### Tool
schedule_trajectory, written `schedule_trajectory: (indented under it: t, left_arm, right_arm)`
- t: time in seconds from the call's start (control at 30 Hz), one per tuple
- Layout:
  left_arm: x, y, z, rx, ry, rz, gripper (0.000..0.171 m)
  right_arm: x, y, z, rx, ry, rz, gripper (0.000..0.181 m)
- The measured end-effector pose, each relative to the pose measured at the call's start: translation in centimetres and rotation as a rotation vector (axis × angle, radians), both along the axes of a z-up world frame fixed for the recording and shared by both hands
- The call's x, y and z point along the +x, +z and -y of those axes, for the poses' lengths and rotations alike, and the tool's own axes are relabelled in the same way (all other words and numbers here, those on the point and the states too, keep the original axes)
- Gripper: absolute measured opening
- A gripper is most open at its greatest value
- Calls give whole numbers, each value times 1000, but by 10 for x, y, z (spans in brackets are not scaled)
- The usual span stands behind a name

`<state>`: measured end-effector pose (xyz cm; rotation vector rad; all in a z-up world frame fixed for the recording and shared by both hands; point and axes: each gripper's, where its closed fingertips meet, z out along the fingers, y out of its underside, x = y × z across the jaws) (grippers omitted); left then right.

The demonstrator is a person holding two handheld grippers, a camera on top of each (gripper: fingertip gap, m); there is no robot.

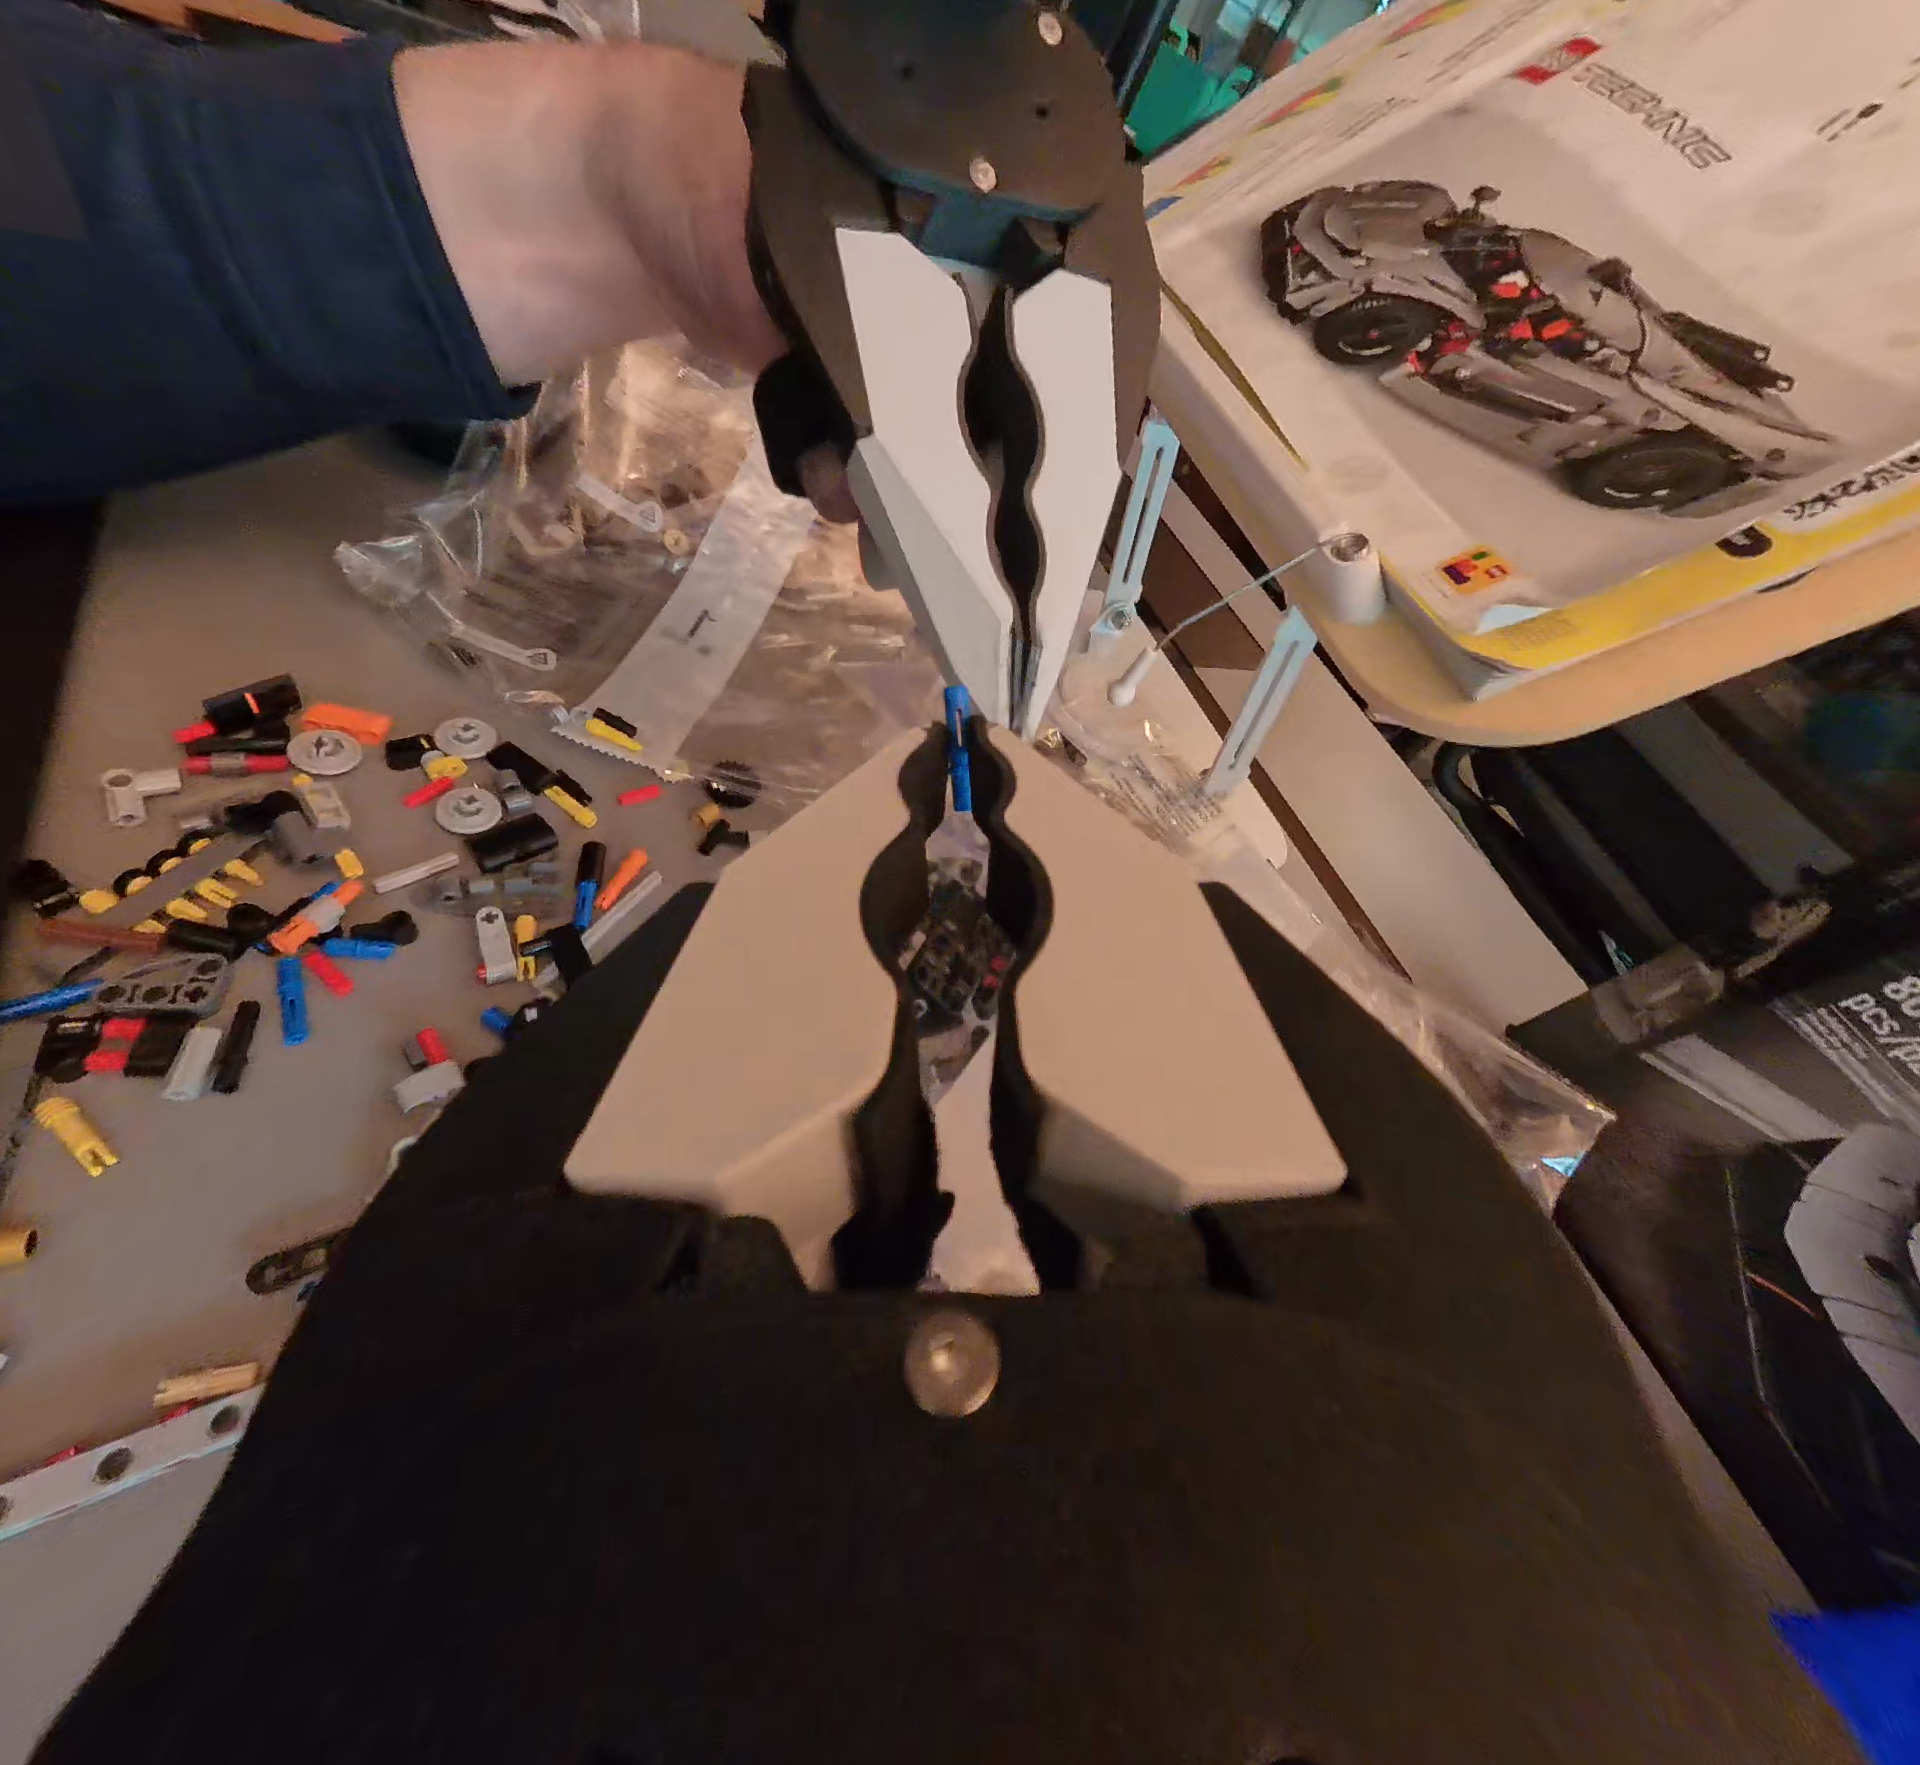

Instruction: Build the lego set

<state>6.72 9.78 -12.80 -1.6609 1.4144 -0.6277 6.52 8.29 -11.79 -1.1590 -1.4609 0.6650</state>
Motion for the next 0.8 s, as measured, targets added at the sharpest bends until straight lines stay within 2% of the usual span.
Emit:
schedule_trajectory:
  t: [0.43, 0.6, 0.8]
  left_arm:
    - [3, 14, 4, -48, -44, 149, 0]
    - [7, 9, 4, -73, -60, 157, 0]
    - [8, 11, 4, -90, -66, 192, 0]
  right_arm:
    - [3, -11, -15, -16, -72, 47, 0]
    - [-1, -12, -13, 29, -83, 62, 1]
    - [-1, -8, -12, 47, -89, 55, 12]
